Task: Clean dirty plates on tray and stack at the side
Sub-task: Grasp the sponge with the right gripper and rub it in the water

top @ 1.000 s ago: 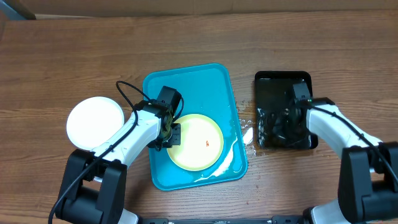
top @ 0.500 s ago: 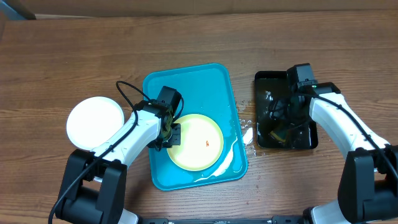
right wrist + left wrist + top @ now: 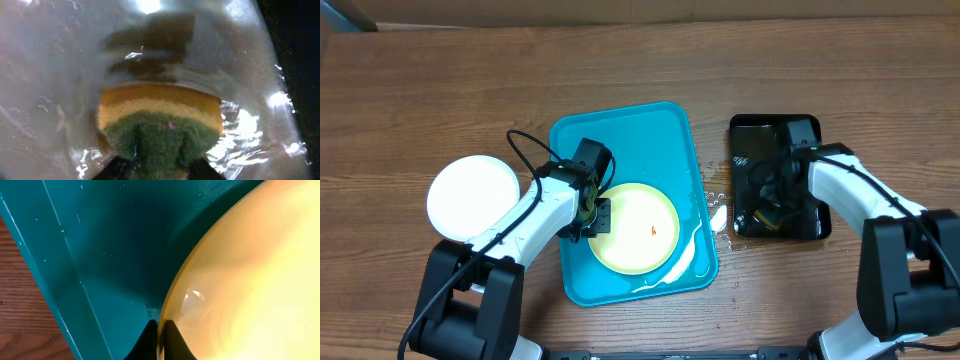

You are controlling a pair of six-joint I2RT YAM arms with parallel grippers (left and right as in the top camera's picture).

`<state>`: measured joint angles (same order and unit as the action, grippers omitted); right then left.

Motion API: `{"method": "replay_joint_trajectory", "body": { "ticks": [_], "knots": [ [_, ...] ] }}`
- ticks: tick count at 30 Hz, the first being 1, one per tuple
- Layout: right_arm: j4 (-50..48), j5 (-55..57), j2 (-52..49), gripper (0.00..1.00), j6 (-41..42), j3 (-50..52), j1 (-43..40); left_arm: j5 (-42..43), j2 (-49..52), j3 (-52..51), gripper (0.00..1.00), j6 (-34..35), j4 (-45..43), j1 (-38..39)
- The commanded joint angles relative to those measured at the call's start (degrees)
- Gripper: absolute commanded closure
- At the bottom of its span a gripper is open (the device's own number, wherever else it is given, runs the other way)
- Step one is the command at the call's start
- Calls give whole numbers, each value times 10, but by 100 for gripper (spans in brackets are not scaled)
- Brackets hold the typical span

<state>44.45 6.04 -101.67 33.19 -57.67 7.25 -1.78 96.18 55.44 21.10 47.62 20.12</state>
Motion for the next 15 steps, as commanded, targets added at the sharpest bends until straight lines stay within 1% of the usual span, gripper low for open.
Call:
{"method": "replay_joint_trajectory", "body": {
  "ticks": [1,4,9,12,13,15],
  "knots": [
    [1,3,-16,96,13,15,0,-12,6,-6,96,8,1,-3],
    [16,3,-12,96,7,2,0,-12,6,-6,96,8,1,-3],
    [64,-8,11,96,-52,-47,1,-12,6,-6,96,8,1,-3],
    [92,-8,38,96,-67,-78,1,-12,6,-6,96,8,1,-3],
    [103,-12,54,96,-74,-91,2,-12,6,-6,96,8,1,-3],
    [108,-56,84,96,-107,-106,5,-12,6,-6,96,8,1,-3]
  ]
}}
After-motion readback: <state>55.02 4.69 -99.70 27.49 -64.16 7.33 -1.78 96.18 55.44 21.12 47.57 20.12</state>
